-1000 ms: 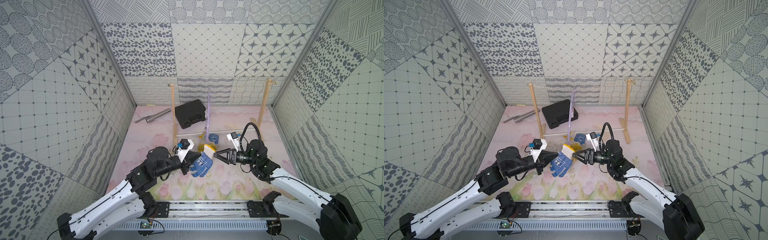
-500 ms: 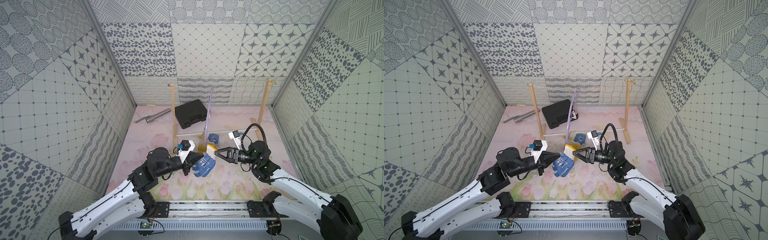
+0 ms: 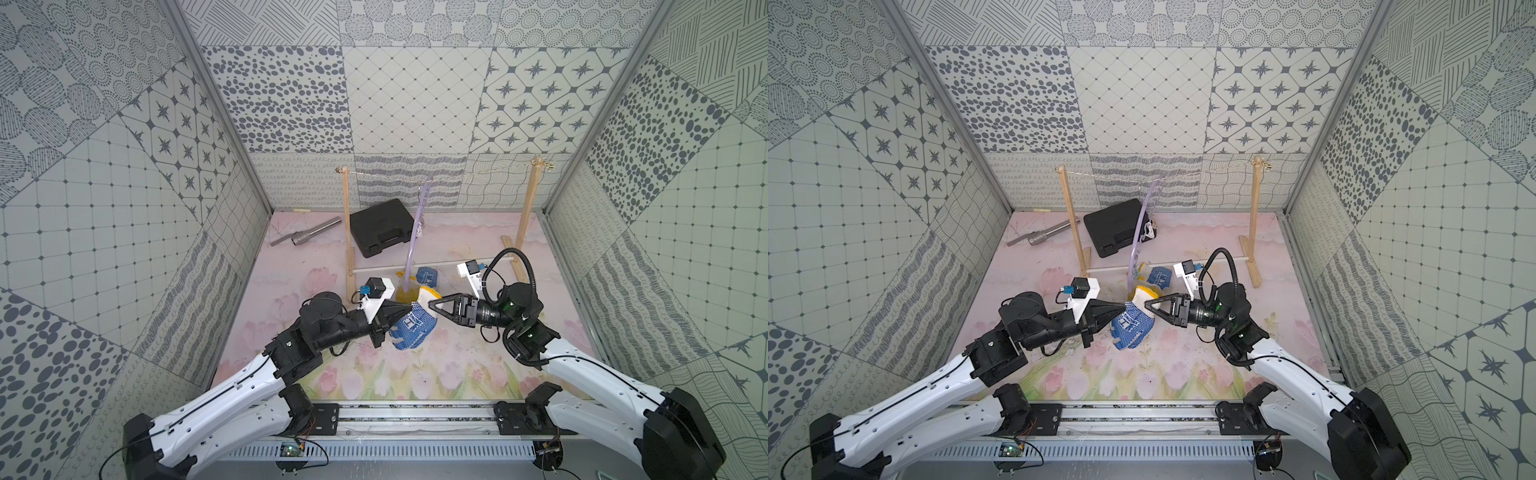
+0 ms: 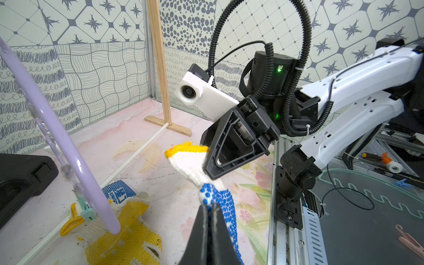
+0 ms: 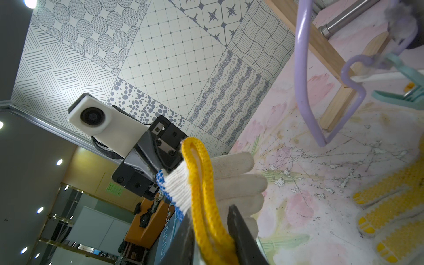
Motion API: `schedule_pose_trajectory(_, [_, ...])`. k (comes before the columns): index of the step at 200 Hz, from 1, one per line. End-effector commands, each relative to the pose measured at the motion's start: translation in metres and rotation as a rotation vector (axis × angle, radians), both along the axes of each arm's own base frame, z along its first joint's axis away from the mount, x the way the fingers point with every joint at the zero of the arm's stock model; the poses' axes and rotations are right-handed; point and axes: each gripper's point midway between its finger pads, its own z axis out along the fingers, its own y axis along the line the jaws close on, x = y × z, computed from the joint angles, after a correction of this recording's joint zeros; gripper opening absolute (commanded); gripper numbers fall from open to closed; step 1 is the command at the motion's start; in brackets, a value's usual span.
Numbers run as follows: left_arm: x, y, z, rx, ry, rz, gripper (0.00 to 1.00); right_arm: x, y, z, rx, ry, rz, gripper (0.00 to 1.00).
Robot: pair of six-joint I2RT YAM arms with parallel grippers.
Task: Clip the gloves onto a hanger to dry
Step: Pick up the glove from the center of the board.
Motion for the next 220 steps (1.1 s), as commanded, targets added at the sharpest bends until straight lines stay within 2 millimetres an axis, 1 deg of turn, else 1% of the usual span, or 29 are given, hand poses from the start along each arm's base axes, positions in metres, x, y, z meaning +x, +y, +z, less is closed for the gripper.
schedule_pose_trajectory(1, [0.006,-0.002,0.009,-0.021,-0.05,0.02,0.0,0.0,-0.001,0.013,0.016,-0.068,-0.013,0.22])
schedule_pose_trajectory(11, [0.013,0.0,0.002,0.001,-0.024,0.065,0.0,0.0,-0.001,0.013,-0.002,-0.078,-0.017,0.17])
schedule_pose_trajectory(13, [0.015,0.001,0.0,0.006,-0.015,0.076,0.04,0.0,-0.001,0.013,-0.007,-0.081,-0.019,0.16])
schedule_pose_trajectory(23, [0.024,0.006,-0.007,0.022,0.02,0.137,0.36,0.003,-0.003,0.01,-0.039,-0.095,-0.038,0.08])
schedule_pose_trajectory(26, [0.026,0.007,-0.009,0.027,0.029,0.15,0.43,0.004,-0.004,0.009,-0.05,-0.1,-0.048,0.05])
schedule_pose_trajectory(32, [0.03,0.01,-0.011,0.04,0.04,0.18,0.53,0.007,-0.006,0.007,-0.073,-0.102,-0.068,0.0])
schedule_pose_trajectory(38, [0.033,0.013,-0.013,0.054,0.054,0.209,0.65,0.009,-0.009,0.002,-0.096,-0.098,-0.085,0.0])
schedule_pose_trajectory(45, [0.036,0.017,-0.014,0.072,0.073,0.23,0.73,0.013,-0.013,-0.002,-0.116,-0.096,-0.104,0.0])
schedule_pose_trajectory(55, [0.04,0.021,-0.014,0.095,0.098,0.255,0.78,0.018,-0.021,-0.008,-0.142,-0.085,-0.139,0.0])
schedule_pose_trajectory(57, [0.04,0.022,-0.014,0.099,0.101,0.261,0.79,0.021,-0.022,0.0,-0.136,-0.098,-0.149,0.0])
schedule_pose_trajectory(61, [0.043,0.024,-0.013,0.108,0.106,0.279,0.8,0.024,-0.025,0.002,-0.142,-0.099,-0.163,0.0])
schedule_pose_trajectory(82, [0.056,0.042,-0.014,0.143,0.11,0.4,0.81,0.032,-0.04,-0.005,-0.21,-0.089,-0.212,0.0])
schedule_pose_trajectory(99, [0.068,0.056,-0.012,0.123,0.118,0.479,0.77,0.038,-0.051,-0.012,-0.287,-0.093,-0.256,0.0])
schedule_pose_trajectory(111, [0.074,0.059,-0.012,0.107,0.134,0.495,0.75,0.041,-0.058,-0.014,-0.337,-0.108,-0.281,0.0])
schedule_pose_trajectory(133, [0.086,0.057,-0.017,0.127,0.141,0.498,0.75,0.049,-0.072,-0.019,-0.44,-0.127,-0.343,0.0])
schedule_pose_trajectory(164, [0.104,0.047,-0.026,0.173,0.08,0.466,0.79,0.068,-0.085,-0.028,-0.531,-0.138,-0.416,0.0])
schedule_pose_trajectory(187, [0.117,0.036,-0.031,0.156,0.088,0.393,0.79,0.082,-0.086,-0.037,-0.565,-0.139,-0.424,0.0])
schedule_pose_trajectory(202, [0.125,0.03,-0.034,0.149,0.097,0.354,0.79,0.088,-0.084,-0.037,-0.575,-0.157,-0.413,0.0])
schedule_pose_trajectory(220, [0.137,0.024,-0.037,0.177,0.089,0.323,0.77,0.095,-0.086,-0.034,-0.605,-0.182,-0.425,0.0])
